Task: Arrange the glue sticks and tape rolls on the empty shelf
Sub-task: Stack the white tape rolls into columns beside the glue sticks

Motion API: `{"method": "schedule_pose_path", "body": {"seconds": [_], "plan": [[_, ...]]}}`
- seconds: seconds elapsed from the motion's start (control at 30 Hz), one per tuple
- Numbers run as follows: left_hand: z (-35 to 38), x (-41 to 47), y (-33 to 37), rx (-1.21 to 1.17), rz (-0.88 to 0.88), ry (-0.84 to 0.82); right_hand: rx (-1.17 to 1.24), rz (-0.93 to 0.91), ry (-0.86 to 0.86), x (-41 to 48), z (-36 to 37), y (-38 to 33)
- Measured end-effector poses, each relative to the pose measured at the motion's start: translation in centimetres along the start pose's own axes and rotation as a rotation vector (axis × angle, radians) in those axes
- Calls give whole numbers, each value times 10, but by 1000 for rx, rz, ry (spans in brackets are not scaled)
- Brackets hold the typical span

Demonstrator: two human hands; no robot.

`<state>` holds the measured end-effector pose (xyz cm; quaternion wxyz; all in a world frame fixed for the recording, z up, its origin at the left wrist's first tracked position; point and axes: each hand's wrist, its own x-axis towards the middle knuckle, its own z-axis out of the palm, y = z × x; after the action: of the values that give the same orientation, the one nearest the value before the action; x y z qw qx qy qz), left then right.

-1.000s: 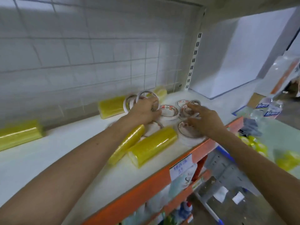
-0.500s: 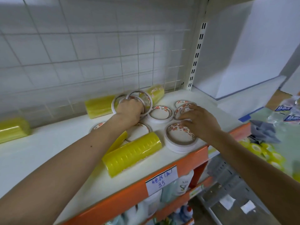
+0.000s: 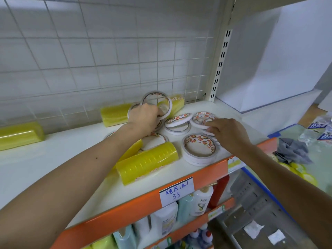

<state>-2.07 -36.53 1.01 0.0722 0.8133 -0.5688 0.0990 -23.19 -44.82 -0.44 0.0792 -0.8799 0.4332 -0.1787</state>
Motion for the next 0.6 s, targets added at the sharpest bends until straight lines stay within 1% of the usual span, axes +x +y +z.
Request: {"method": "schedule_pose_path", "body": {"seconds": [0.13, 0.3, 0.47, 0.6], "plan": [[-20, -11, -10, -95, -33, 2, 17, -70, 93, 2, -4, -15], [-40, -45, -49, -124, -88, 43, 28, -212, 117, 5, -2, -65], [-59, -119, -131, -138, -224, 71, 73, -367, 104, -8, 15, -161], [-75, -205, -205, -102, -325, 53, 204, -476, 66, -46, 37, -257]]}}
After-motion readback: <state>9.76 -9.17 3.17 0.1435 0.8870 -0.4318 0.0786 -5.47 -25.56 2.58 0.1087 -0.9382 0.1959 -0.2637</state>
